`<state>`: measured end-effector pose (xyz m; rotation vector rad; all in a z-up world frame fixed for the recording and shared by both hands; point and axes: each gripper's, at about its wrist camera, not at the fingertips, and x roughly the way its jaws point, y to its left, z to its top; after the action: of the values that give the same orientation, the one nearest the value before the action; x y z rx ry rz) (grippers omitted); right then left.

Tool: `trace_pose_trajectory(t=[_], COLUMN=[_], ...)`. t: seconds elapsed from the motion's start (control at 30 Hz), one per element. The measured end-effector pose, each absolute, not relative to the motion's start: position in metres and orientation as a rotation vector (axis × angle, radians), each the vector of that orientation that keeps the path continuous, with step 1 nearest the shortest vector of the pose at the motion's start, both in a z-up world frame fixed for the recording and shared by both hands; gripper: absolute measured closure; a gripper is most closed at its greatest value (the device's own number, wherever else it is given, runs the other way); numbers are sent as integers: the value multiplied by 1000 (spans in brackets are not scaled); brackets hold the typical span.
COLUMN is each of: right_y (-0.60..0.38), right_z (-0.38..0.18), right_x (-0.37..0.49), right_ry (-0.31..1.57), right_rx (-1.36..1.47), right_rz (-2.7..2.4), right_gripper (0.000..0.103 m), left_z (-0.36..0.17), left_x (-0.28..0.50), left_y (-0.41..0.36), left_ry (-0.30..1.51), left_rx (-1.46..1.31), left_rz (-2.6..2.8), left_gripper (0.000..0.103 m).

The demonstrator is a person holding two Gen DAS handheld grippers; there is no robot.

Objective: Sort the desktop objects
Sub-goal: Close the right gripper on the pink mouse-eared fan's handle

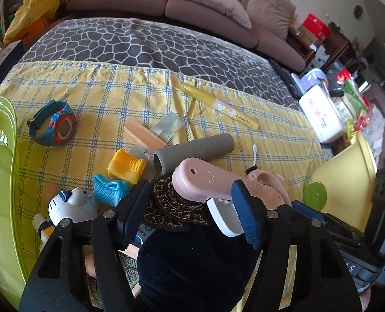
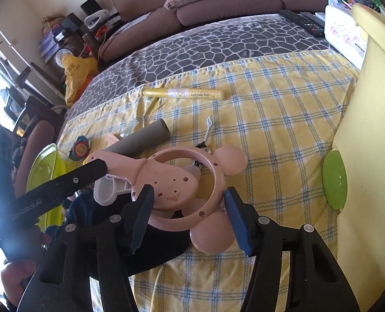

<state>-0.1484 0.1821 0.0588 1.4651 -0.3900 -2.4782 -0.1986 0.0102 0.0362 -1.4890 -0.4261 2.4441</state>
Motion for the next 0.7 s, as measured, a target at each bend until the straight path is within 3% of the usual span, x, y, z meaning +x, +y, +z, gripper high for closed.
trace_pose_trajectory(t=[0.07, 0.13, 0.17, 0.23, 0.37, 0.67, 0.7], right_y=[183, 186, 187, 188, 186, 180, 180], right_z=[59, 57, 57, 56, 54, 54, 53], right_x=[-149, -150, -150, -150, -148, -145, -144], right_ry=[-397, -415, -427, -434, -403, -334, -332], right_rx=[1464, 1470, 1472, 1474, 1482, 1444, 1442], right_rz=[-2477, -2466, -2461, -2452, -2455, -2437, -2435], right_gripper=[46, 46, 46, 45, 35, 43, 43], left_z=[37, 37, 39, 42, 40, 28, 26], left_x=[-200, -202, -203, -207, -217, -228, -229], left_y=[6, -2, -5, -10, -10, 2, 4], left_ry=[-460, -523, -560, -592, -603, -663, -672], left_rx=[-1503, -1515, -1504, -1501, -1516, -1553, -1556], left_rz=[2444, 2456, 2450, 2453, 2462, 2345, 2336], left_gripper=[42, 28, 15, 8, 7, 10, 15])
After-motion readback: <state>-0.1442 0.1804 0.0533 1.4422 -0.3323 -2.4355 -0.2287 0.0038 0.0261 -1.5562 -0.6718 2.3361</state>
